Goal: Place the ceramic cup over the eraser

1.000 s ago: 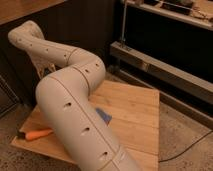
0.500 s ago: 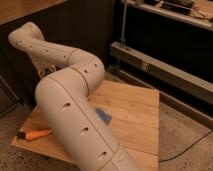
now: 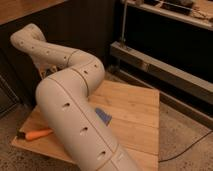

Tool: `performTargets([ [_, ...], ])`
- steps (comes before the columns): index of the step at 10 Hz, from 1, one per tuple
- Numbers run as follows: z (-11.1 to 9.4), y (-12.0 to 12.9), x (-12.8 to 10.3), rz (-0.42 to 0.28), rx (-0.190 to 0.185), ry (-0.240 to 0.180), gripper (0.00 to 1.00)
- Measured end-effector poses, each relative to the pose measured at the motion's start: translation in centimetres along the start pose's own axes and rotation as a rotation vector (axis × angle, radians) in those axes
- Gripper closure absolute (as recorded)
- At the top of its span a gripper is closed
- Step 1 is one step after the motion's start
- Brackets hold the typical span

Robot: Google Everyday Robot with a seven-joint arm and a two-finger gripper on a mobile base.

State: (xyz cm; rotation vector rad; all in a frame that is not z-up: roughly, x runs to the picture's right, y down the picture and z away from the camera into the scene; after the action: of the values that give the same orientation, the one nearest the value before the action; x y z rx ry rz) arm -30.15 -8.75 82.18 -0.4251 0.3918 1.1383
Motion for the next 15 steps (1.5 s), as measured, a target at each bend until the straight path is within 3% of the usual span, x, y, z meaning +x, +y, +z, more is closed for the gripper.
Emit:
performTargets([
  [3,0.4,-0.1,0.0,0.0,0.008,0.006,1.0],
  [4,0.6,-0.1,0.0,-0.007,0.011,0.007,0.95],
  [7,1.1,0.1,0.1,-0.017,0.012,0.014,0.69],
  [8,1.4,0.0,0.2,-0.017,0.013,0.02,0.55],
  [11,1.9,0.0,0.4,-0.02,0.012,0.03,0.28],
  [15,1.8,0.7,0.2,-0.06,0.001,0.014,0.23],
])
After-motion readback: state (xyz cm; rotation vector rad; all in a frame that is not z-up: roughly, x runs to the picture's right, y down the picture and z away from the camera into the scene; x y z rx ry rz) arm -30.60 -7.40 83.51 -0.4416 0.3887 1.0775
